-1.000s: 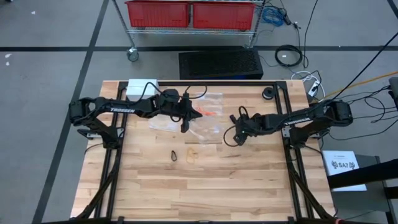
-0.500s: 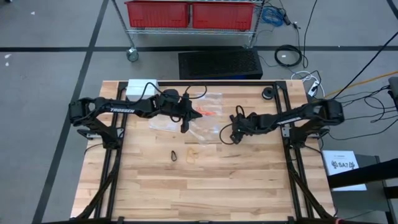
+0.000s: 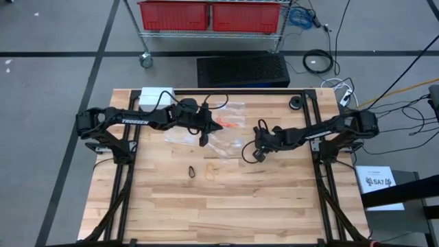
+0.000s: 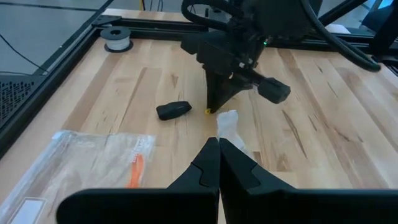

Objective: Sort rubber bands
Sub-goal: Put the top right yellow rubber band into the bottom zip lock bag

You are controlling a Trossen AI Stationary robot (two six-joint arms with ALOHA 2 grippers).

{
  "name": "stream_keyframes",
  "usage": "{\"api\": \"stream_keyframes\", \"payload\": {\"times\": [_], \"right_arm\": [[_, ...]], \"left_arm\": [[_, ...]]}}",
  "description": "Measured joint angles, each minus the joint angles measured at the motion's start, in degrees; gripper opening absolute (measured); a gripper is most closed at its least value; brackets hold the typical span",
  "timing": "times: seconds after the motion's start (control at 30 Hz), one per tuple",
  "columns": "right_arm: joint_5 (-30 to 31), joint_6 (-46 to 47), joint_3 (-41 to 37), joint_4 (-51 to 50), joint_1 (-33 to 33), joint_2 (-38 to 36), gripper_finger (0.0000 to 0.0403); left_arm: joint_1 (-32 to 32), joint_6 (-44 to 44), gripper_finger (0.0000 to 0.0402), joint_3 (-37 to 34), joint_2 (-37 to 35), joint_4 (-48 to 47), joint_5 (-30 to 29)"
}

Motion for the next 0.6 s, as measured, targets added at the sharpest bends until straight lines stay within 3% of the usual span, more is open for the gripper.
{"api": "stream_keyframes", "payload": {"times": [0.2,0.47,0.6], "right_arm": [[-4.13,-4.0,5.48,-0.1,2.52,-3.15,0.0001],[1.07,-8.53,14.2,-1.53,5.48,-6.8,0.0],[3.8,-12.58,19.66,-3.93,5.76,-6.71,0.0]], "left_arm": [[0.02,0.0,0.0,0.0,0.0,-0.23,0.0],[-0.05,0.99,0.0,0.0,0.0,-1.43,0.14],[-0.34,1.03,0.0,0.0,0.0,-1.45,3.1]]}}
